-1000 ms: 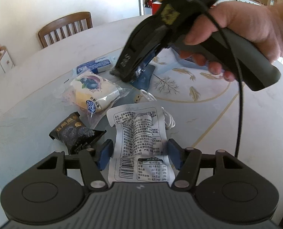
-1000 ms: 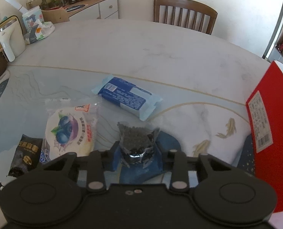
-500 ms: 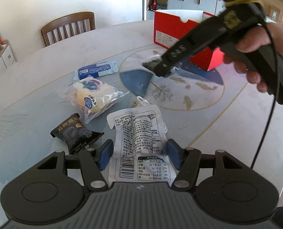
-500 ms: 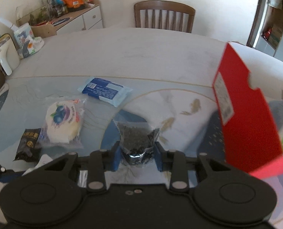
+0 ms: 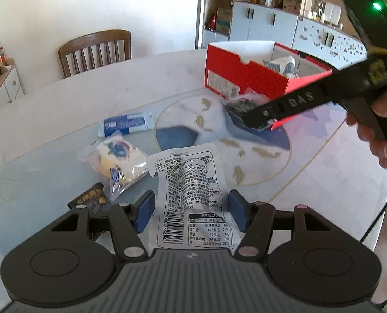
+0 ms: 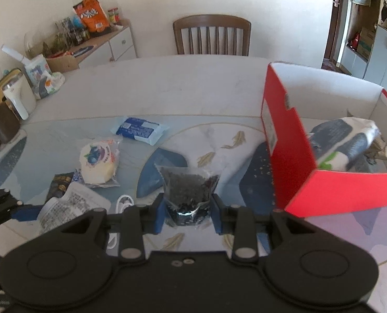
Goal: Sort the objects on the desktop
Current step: 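Carry the white sachet and clear dark bag over the red box with both tools, then open the right tool to drop the dark bag while the left tool releases the sachet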
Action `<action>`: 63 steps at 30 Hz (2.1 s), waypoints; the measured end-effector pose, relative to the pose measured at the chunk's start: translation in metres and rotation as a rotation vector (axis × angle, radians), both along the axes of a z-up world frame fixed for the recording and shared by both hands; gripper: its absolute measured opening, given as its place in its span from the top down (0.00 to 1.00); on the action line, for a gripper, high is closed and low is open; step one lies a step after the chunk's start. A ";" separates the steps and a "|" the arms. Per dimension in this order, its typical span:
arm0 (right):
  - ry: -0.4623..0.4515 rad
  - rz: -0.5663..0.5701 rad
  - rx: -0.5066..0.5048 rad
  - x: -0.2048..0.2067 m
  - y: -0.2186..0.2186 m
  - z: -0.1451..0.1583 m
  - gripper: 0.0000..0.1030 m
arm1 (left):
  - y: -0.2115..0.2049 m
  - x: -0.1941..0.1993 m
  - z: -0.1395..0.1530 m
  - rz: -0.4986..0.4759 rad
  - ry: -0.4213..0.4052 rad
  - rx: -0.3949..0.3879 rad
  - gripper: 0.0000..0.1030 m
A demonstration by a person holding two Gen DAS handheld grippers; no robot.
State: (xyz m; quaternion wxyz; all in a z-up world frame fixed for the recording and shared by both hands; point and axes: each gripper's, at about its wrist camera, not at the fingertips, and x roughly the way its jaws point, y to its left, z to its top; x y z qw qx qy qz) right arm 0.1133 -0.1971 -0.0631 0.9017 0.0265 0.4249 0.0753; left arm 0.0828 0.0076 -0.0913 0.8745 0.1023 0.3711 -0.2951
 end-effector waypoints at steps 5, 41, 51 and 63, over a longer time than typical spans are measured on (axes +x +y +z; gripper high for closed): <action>-0.019 -0.020 0.015 -0.010 -0.013 0.010 0.67 | -0.005 0.003 0.013 0.018 -0.019 -0.016 0.41; -0.126 -0.121 0.040 -0.002 -0.189 0.045 0.67 | -0.170 0.040 0.070 0.011 -0.111 -0.059 0.41; -0.109 -0.169 0.019 0.016 -0.235 0.035 0.67 | -0.235 0.076 0.077 -0.056 -0.133 -0.012 0.41; -0.014 -0.207 0.009 0.040 -0.269 0.014 0.67 | -0.284 0.141 0.066 -0.083 -0.020 0.042 0.41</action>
